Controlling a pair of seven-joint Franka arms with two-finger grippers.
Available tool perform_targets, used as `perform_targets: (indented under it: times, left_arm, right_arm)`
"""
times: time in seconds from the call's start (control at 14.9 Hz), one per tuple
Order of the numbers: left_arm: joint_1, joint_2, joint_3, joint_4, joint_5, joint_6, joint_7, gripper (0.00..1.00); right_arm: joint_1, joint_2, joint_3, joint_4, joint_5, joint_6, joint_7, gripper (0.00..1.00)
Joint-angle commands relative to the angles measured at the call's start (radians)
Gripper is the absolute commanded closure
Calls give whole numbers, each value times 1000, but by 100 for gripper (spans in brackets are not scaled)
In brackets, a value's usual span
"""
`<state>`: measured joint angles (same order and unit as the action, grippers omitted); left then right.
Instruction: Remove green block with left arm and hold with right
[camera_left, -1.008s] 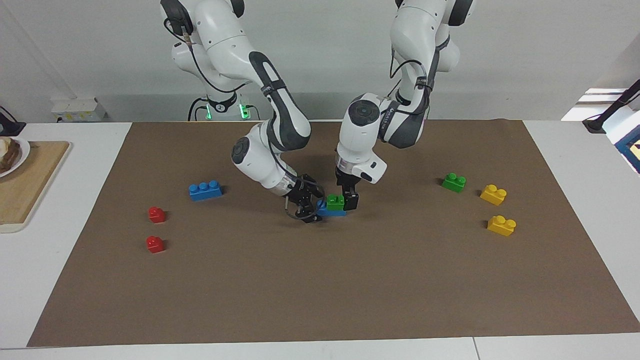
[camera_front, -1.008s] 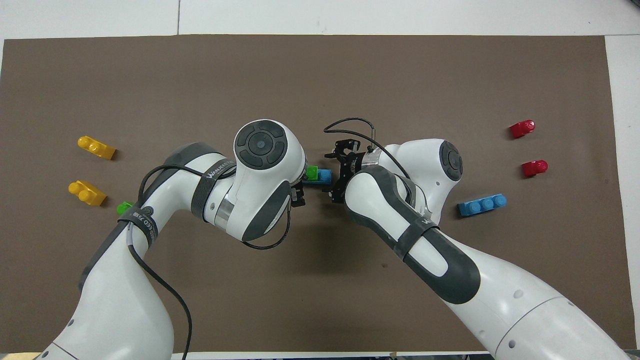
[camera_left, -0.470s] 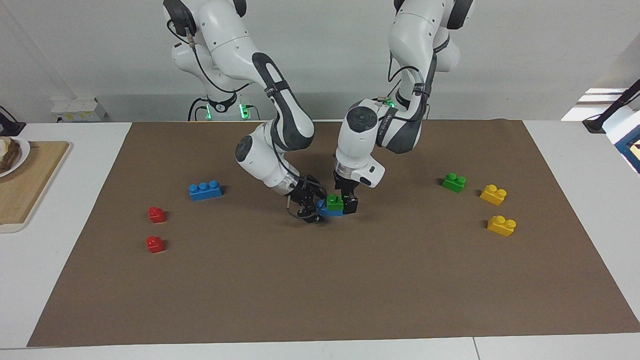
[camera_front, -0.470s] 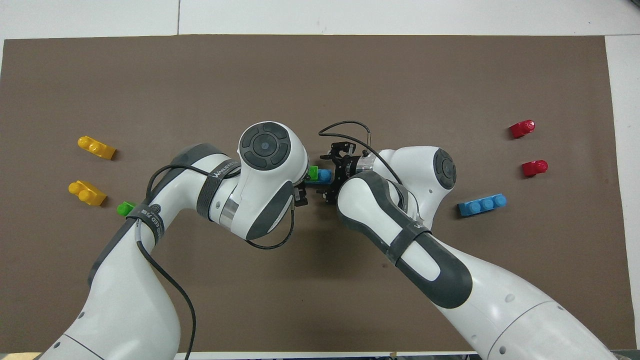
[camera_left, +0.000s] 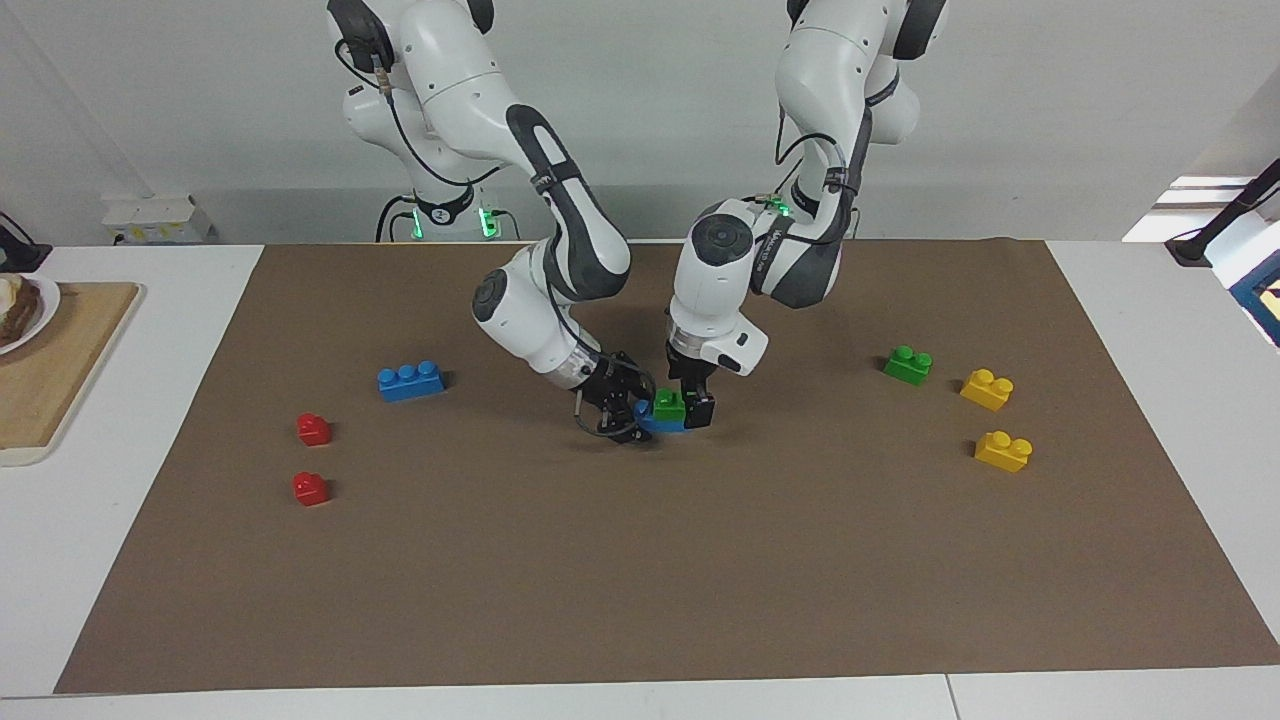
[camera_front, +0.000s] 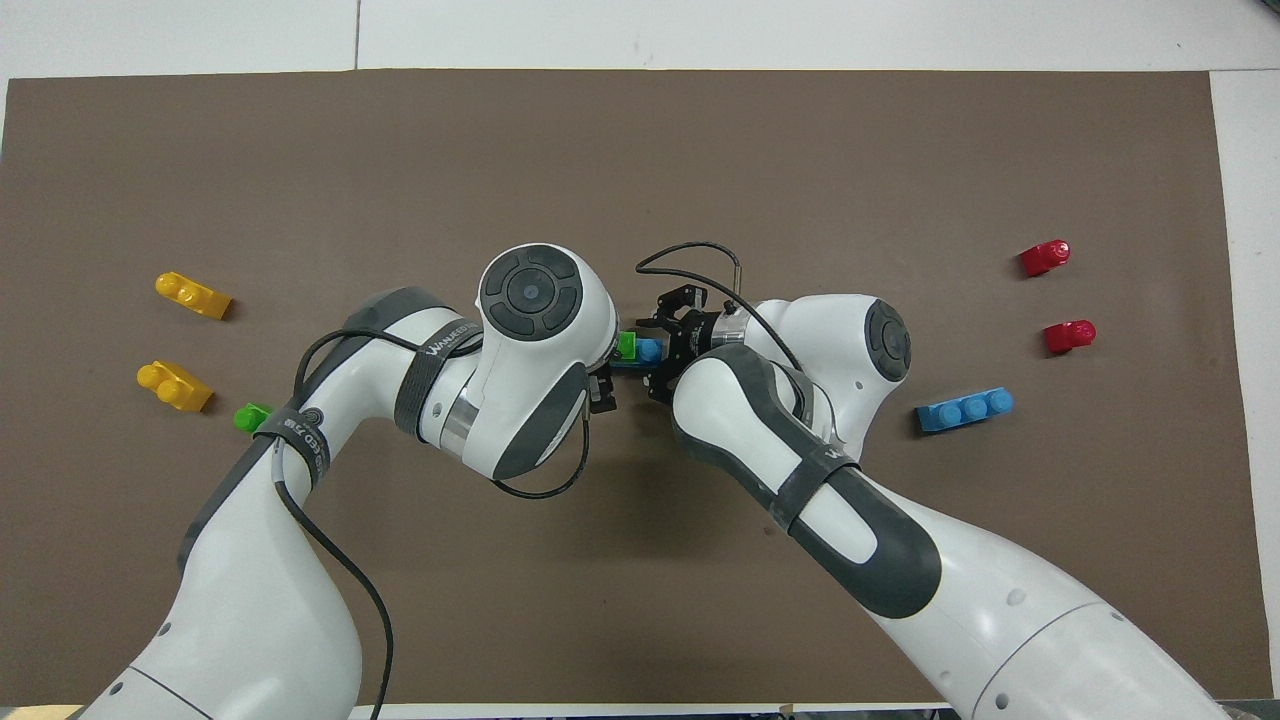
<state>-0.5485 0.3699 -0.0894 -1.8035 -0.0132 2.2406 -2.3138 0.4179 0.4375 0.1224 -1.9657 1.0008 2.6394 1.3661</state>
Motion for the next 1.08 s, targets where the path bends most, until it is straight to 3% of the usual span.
perform_targets:
  times: [0.0, 0.13, 0.2, 0.6, 0.67, 0.74, 0.81, 0.87, 0.94, 1.01]
  left_arm:
    - [-19, 4, 14, -5, 19, 11, -30, 0]
    - [-19, 4, 14, -5, 19, 13, -30, 0]
    - [-19, 4, 14, -5, 19, 13, -30, 0]
    - [-19, 4, 14, -8, 24, 13, -30, 0]
    - [-19, 4, 14, -8, 25, 13, -30, 8]
    - [-19, 3, 14, -8, 25, 13, -29, 26]
    - [-19, 4, 14, -8, 25, 16, -29, 47]
    - [-19, 3, 14, -7, 25, 14, -29, 83]
    - [-19, 3, 14, -8, 25, 14, -23, 100]
    - [-19, 3, 14, -7, 25, 14, -16, 100]
  right_arm:
    - [7, 20, 2, -7, 32, 45, -38, 58]
    - [12, 21, 3, -7, 33, 65, -89, 93]
    - [18, 24, 3, -7, 32, 74, -102, 100]
    - [30, 43, 3, -7, 47, 103, -101, 100]
    - [32, 43, 2, -6, 48, 105, -104, 100]
    - [32, 43, 2, -6, 48, 106, -105, 100]
    - [32, 43, 2, -7, 48, 106, -107, 100]
    - [32, 43, 2, -7, 48, 106, -108, 100]
    - [32, 43, 2, -7, 48, 106, -110, 100]
    - [32, 43, 2, -7, 48, 108, -110, 100]
